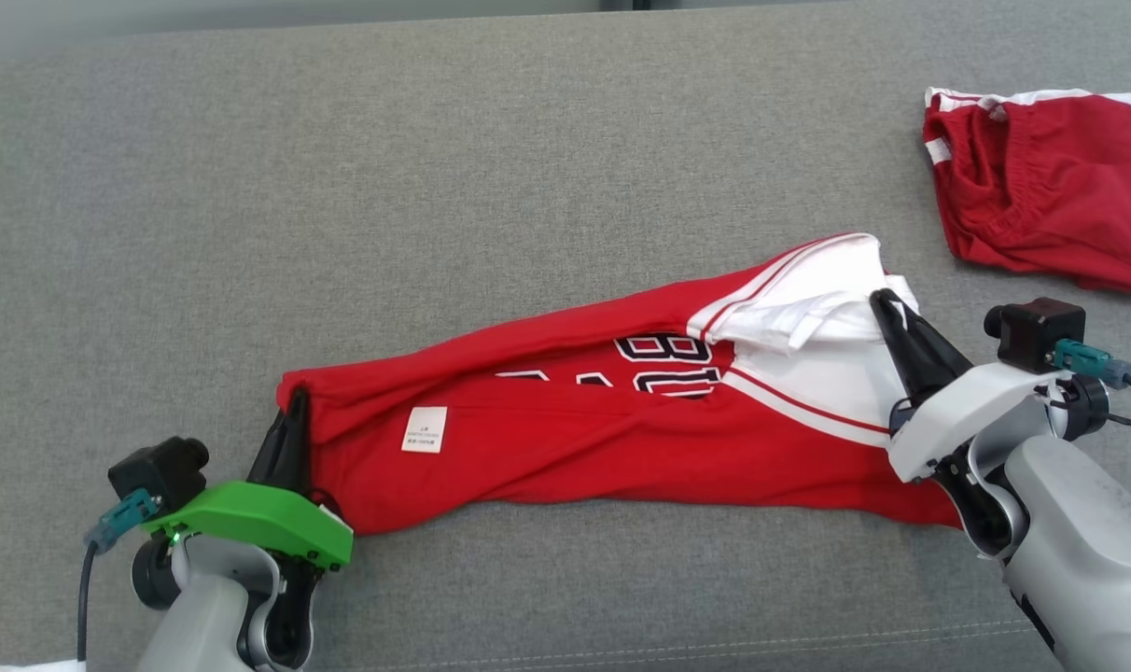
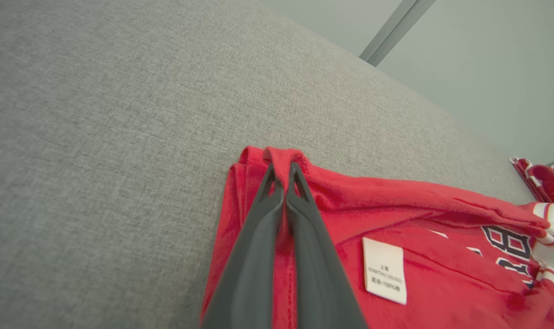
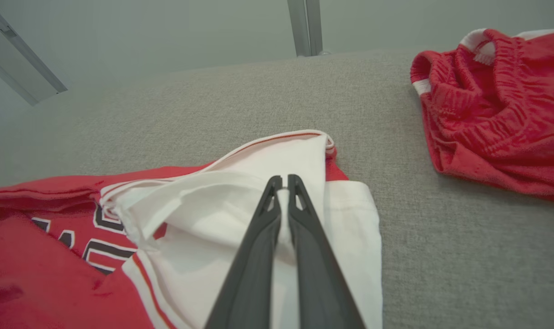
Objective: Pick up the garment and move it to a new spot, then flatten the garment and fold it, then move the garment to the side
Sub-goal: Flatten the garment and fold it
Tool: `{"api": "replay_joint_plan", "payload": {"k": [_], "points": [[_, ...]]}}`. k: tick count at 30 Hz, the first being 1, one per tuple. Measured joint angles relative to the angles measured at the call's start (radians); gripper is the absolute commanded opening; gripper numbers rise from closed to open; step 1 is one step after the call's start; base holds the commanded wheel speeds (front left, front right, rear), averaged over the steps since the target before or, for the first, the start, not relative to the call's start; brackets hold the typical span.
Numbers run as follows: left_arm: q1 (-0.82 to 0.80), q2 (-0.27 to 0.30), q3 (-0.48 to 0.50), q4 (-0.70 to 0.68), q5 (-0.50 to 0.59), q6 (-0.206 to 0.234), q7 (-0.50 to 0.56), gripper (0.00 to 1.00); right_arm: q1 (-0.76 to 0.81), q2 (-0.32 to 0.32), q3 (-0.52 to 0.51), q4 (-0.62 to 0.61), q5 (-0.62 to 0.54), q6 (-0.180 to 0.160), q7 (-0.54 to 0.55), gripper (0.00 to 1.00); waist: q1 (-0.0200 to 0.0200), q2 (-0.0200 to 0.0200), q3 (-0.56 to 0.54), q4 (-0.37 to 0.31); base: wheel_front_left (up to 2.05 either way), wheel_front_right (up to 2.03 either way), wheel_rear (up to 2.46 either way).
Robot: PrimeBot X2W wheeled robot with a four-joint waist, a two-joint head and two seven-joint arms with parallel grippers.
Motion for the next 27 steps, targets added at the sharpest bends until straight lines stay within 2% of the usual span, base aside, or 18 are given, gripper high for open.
{"api": "replay_joint_plan", "payload": {"k": [11, 22, 23, 24, 25, 26, 27], "points": [[0.057, 0.010, 0.046, -0.131, 0.005, 0.021, -0.003, 0.00, 0.091, -0.018, -0.100, -0.179, -0.035, -0.025, 0.000, 0.00, 0.0000, 0.0000, -0.029, -0.021, 0.00, 0.00, 0.00], [0.200, 0.010, 0.050, -0.168, 0.002, 0.052, -0.003, 0.00, 0.246, 0.006, -0.117, -0.218, -0.044, -0.025, 0.000, 0.00, 0.0000, 0.0000, -0.037, -0.032, 0.00, 0.00, 0.00], [0.205, 0.010, 0.049, -0.170, 0.002, 0.052, -0.003, 0.00, 0.251, 0.008, -0.119, -0.218, -0.044, -0.025, 0.000, 0.13, 0.0000, 0.0000, -0.037, -0.033, 0.00, 0.00, 0.00], [0.211, 0.010, 0.049, -0.172, 0.002, 0.052, -0.003, 0.09, 0.256, 0.009, -0.121, -0.218, -0.044, -0.025, 0.000, 0.32, 0.0000, 0.0000, -0.037, -0.035, 0.00, 0.00, 0.00], [0.216, 0.010, 0.049, -0.175, 0.002, 0.052, -0.003, 0.38, 0.260, 0.010, -0.125, -0.219, -0.044, -0.025, 0.000, 0.39, 0.0000, 0.0000, -0.037, -0.036, 0.00, 0.00, 0.00], [0.220, 0.010, 0.049, -0.178, 0.002, 0.053, -0.003, 0.77, 0.267, 0.010, -0.127, -0.219, -0.044, -0.025, 0.000, 0.45, 0.0000, 0.0000, -0.037, -0.037, 0.00, 0.00, 0.00], [0.225, 0.010, 0.049, -0.183, 0.002, 0.053, -0.003, 1.00, 0.275, 0.010, -0.131, -0.219, -0.044, -0.025, 0.000, 0.63, 0.0000, 0.0000, -0.037, -0.038, 0.00, 0.00, 0.00]]}}
